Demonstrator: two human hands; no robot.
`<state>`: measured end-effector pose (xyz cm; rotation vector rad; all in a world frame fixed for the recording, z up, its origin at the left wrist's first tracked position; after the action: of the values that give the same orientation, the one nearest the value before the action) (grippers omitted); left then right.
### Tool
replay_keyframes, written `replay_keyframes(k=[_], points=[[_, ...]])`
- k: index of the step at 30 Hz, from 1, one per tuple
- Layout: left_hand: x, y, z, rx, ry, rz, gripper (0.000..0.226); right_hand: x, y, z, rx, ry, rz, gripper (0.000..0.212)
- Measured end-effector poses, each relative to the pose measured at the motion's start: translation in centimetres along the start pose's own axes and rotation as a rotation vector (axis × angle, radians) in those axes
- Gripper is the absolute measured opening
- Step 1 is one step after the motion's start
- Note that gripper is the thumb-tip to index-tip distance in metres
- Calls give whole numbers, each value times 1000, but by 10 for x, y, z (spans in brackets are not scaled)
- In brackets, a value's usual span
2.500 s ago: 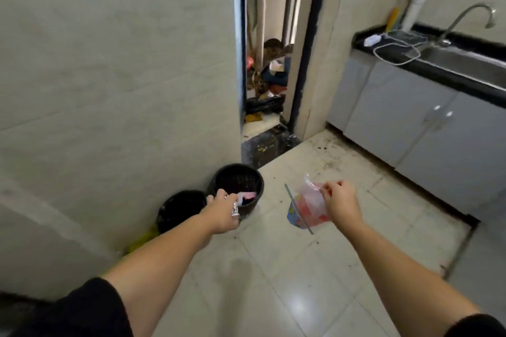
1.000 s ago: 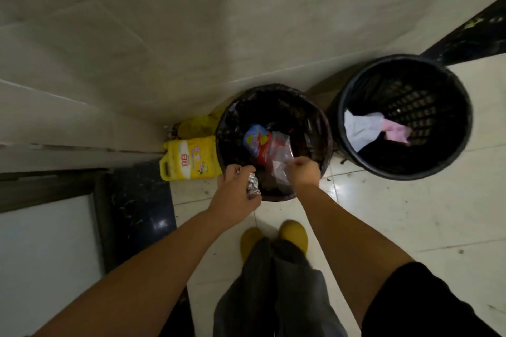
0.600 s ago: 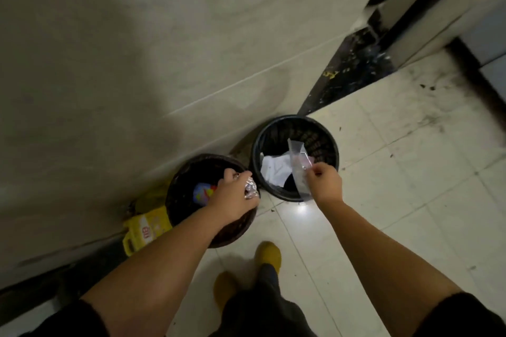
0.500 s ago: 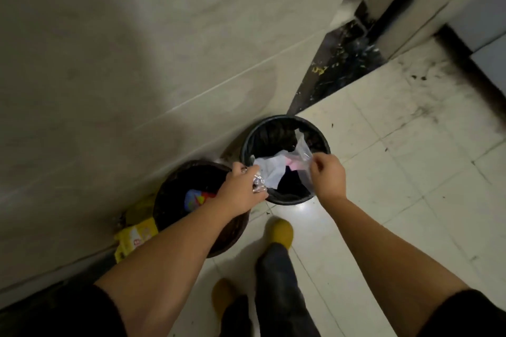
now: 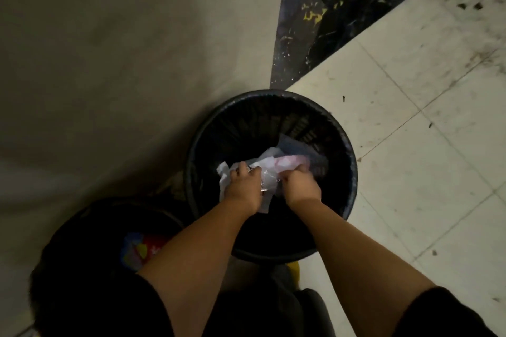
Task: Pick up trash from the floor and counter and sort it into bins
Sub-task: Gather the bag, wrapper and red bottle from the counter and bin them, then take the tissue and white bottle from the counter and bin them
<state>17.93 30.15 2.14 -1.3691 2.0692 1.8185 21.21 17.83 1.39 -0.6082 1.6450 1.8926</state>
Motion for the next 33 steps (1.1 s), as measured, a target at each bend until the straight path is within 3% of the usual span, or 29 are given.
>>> replay_keyframes(k=[4, 8, 17, 24, 28, 33], points=[[26, -40, 15, -36, -58, 72, 69, 49, -52, -1, 1, -28, 140, 42], [23, -22, 13, -75, -62, 102, 67, 34, -33, -1, 13, -66, 150, 45], [-164, 143, -89, 55, -126, 23, 72, -168, 135, 18, -24, -46, 50, 39], [-302, 301, -192, 305, -81, -168, 67, -340, 303, 20, 3, -42, -162, 44], [-331, 368, -213, 414, -102, -181, 59, -387, 386, 14, 31, -40, -272, 44], [-325, 450, -237, 581, -242, -162, 42, -383, 482, -9, 121, -19, -358, 49]])
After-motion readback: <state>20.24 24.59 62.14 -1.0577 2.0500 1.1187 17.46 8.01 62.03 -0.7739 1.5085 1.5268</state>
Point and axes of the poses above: each hand's wrist, its own y-axis away from the middle knuckle, its own x-axis out of the palm, z = x × y, the point moved 5 cm from there along -y, towards the middle knuckle, and after that the axes turned 10 degrees about y, right-handed, at the moved point
